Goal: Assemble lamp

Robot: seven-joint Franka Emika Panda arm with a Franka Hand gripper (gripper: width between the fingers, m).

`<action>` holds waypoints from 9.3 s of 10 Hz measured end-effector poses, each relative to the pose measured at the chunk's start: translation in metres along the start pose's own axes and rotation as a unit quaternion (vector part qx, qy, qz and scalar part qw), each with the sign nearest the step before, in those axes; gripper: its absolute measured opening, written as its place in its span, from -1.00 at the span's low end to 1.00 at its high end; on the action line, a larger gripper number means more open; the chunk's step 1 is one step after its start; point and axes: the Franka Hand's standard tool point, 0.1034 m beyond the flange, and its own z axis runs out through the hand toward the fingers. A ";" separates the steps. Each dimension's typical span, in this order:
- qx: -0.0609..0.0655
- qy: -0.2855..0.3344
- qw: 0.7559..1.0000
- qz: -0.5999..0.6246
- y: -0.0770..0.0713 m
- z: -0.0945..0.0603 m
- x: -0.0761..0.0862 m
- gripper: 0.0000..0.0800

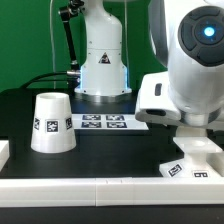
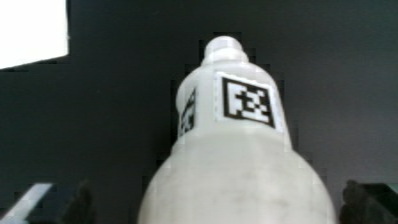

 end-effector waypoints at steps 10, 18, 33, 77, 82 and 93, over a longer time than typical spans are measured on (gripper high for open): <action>0.001 0.016 1.000 0.000 -0.001 0.011 0.011 0.44; 0.023 0.020 0.998 -0.048 0.040 -0.065 -0.003 0.44; 0.006 0.506 0.851 -0.143 0.043 -0.133 0.001 0.45; -0.041 0.641 0.730 -0.235 -0.004 -0.159 0.015 0.72; -0.041 0.640 0.730 -0.238 -0.003 -0.171 -0.004 0.75; -0.065 0.397 0.881 -0.250 0.006 -0.163 0.004 0.75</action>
Offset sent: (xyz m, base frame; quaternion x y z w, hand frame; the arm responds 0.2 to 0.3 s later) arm -0.0071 0.0013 -0.0085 -0.0028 0.0229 -0.0065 0.9997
